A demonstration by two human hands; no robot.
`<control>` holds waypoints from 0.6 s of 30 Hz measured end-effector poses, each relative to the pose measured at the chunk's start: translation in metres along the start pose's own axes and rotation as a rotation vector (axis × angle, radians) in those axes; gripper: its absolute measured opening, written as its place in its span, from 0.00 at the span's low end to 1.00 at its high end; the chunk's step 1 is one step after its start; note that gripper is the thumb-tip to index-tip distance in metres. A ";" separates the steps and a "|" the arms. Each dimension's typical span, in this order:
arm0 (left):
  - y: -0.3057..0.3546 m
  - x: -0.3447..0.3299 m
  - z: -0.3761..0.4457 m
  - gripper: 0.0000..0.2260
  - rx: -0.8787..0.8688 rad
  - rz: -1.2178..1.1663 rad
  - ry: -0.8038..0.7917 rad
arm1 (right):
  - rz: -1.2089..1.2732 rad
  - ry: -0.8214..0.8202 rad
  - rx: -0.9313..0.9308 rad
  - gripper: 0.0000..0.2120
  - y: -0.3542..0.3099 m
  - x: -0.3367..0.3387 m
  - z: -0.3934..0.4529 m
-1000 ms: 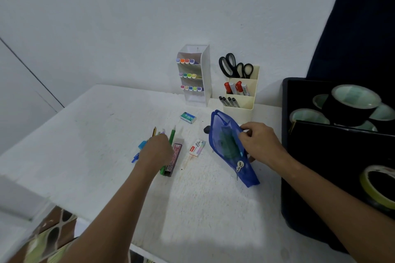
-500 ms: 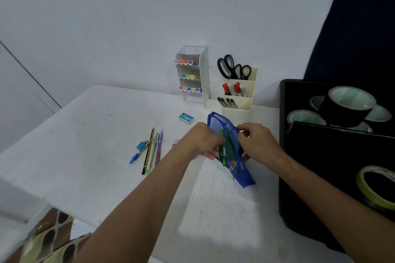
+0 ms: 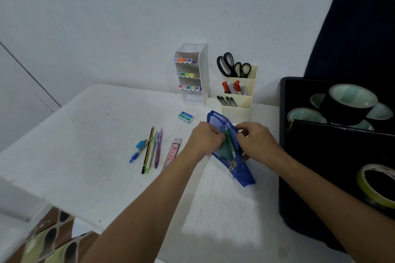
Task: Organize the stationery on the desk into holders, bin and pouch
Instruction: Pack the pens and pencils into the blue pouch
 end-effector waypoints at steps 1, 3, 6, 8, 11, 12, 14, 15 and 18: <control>-0.003 0.005 -0.001 0.11 -0.001 -0.001 0.010 | 0.003 -0.008 -0.001 0.13 0.000 0.000 -0.001; -0.012 0.017 -0.004 0.10 0.005 0.016 0.051 | 0.019 -0.022 -0.003 0.12 0.000 0.000 -0.002; -0.030 0.041 -0.006 0.09 0.015 0.123 0.121 | 0.019 -0.018 -0.006 0.12 -0.001 0.001 -0.003; -0.046 0.058 -0.010 0.10 0.073 0.197 0.157 | 0.009 -0.003 -0.003 0.13 -0.001 0.002 -0.002; -0.077 0.080 -0.013 0.07 0.155 0.230 0.204 | 0.010 -0.006 -0.008 0.13 -0.001 0.000 -0.002; -0.087 0.086 -0.014 0.05 0.165 0.263 0.212 | 0.012 -0.007 -0.010 0.13 -0.001 0.000 -0.002; -0.104 0.095 -0.016 0.02 0.196 0.329 0.233 | 0.011 -0.008 -0.017 0.13 0.000 0.000 -0.001; -0.112 0.098 -0.018 0.04 0.220 0.343 0.243 | 0.009 -0.009 -0.019 0.13 0.000 0.000 -0.001; -0.128 0.099 -0.021 0.07 0.276 0.340 0.230 | 0.008 -0.020 -0.029 0.13 0.000 -0.001 -0.001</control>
Point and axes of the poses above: each hand's wrist, its own z-axis towards the middle knuckle, its own x-axis out of the back of the hand, y = z × x, the point moved 6 cm from there along z, towards the middle knuckle, and after that the axes turned 12 degrees about -x, right-handed, at the moved point
